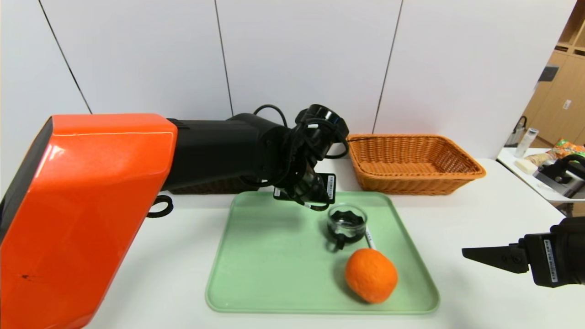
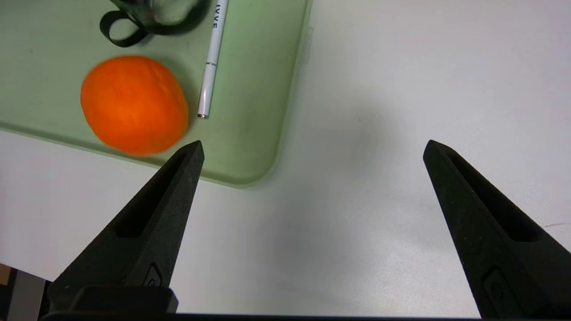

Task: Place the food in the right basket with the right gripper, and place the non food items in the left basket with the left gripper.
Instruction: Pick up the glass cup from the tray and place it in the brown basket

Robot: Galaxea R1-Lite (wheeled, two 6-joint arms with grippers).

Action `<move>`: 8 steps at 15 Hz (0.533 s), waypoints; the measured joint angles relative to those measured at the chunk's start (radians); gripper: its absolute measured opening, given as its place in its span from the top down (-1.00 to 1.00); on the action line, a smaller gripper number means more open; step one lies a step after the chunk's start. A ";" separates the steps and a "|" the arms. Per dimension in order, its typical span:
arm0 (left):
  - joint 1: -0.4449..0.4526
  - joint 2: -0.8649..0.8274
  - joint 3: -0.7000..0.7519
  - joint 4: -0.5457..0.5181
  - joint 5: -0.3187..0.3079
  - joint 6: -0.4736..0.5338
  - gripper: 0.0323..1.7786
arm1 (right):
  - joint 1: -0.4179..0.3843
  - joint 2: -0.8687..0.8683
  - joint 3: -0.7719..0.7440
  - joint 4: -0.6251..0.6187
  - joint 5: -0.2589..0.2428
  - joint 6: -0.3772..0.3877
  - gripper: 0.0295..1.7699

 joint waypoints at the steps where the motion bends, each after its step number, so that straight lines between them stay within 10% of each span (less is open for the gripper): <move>1: 0.001 -0.002 -0.001 -0.001 0.000 0.001 0.99 | 0.000 0.000 0.000 0.001 0.000 0.000 -0.92; 8: 0.002 -0.014 0.000 0.027 0.001 0.059 0.99 | 0.000 0.000 0.000 0.000 0.000 0.000 -0.92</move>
